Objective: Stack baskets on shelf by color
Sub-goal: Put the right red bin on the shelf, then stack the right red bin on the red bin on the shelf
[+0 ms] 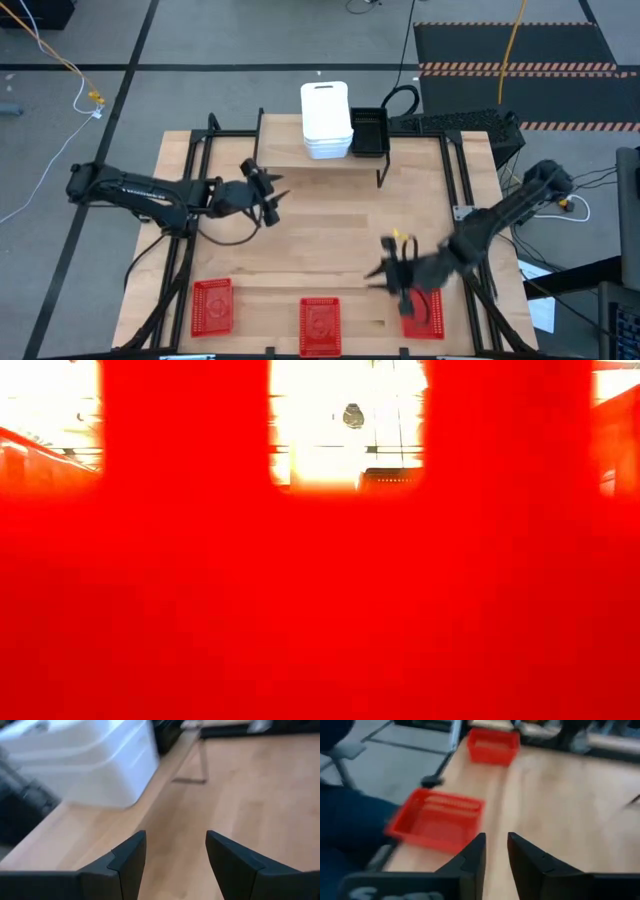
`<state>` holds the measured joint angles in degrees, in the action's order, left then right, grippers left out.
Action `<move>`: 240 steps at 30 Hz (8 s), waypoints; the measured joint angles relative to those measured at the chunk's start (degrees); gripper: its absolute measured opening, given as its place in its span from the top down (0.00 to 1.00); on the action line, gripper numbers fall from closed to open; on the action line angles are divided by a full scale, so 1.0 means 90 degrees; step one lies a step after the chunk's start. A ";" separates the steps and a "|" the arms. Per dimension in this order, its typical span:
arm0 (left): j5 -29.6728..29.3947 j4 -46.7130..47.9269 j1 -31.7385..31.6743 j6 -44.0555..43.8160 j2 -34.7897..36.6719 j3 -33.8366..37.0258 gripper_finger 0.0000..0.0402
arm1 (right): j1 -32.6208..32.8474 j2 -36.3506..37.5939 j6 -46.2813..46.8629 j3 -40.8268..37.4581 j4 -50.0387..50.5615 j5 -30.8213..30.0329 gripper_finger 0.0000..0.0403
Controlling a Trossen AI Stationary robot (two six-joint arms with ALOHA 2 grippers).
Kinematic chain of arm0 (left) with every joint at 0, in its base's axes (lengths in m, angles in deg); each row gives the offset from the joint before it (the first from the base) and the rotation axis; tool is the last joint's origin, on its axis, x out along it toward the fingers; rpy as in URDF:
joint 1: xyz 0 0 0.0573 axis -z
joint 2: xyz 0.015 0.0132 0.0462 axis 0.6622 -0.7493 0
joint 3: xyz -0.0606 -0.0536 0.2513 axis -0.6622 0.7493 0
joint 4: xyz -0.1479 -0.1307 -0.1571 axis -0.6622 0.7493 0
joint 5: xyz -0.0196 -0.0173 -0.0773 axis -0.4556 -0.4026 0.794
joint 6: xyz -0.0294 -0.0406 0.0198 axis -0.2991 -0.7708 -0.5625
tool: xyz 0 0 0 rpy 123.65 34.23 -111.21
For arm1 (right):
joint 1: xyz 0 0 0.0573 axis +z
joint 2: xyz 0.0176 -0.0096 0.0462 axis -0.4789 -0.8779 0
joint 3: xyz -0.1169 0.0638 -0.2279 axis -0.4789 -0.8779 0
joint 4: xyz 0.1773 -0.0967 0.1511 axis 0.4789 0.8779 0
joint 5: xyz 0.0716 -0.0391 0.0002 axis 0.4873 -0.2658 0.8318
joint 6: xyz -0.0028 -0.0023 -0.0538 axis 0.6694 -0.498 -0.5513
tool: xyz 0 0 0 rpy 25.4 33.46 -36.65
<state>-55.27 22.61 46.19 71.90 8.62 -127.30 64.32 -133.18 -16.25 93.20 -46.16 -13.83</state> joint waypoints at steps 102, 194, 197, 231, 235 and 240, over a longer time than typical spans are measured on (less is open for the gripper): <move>-0.3248 0.1107 0.0132 0.2269 0.2835 -0.0037 0.49 | -0.5088 -0.5274 -0.4571 0.6373 0.0857 0.0929 1.00; -0.3221 0.1608 -0.0159 0.1319 0.2818 -0.0035 0.48 | -0.3976 -0.3478 -0.5049 0.4001 0.0497 0.1639 0.76; -0.2930 0.1607 -0.0159 0.0896 0.2803 -0.0035 0.49 | -0.3928 -0.3014 -0.3928 0.3875 0.1196 0.2763 0.72; -0.2375 -0.1249 0.3710 -0.2645 -0.0447 -0.0035 0.49 | 0.0111 -0.4426 -0.0763 0.2296 -0.1614 0.1966 0.53; -0.2867 -0.1306 0.4094 -0.2849 -0.0543 -0.0035 0.49 | 0.0229 -0.4432 -0.0749 0.2295 -0.1507 0.1980 0.57; -0.3187 -0.1302 0.4342 -0.2930 -0.0543 -0.0035 0.49 | 0.0208 -0.4457 -0.0764 0.2293 -0.1477 0.1973 0.61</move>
<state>-83.95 10.90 85.27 45.54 3.73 -127.61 66.19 -173.29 -23.12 113.83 -59.46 3.93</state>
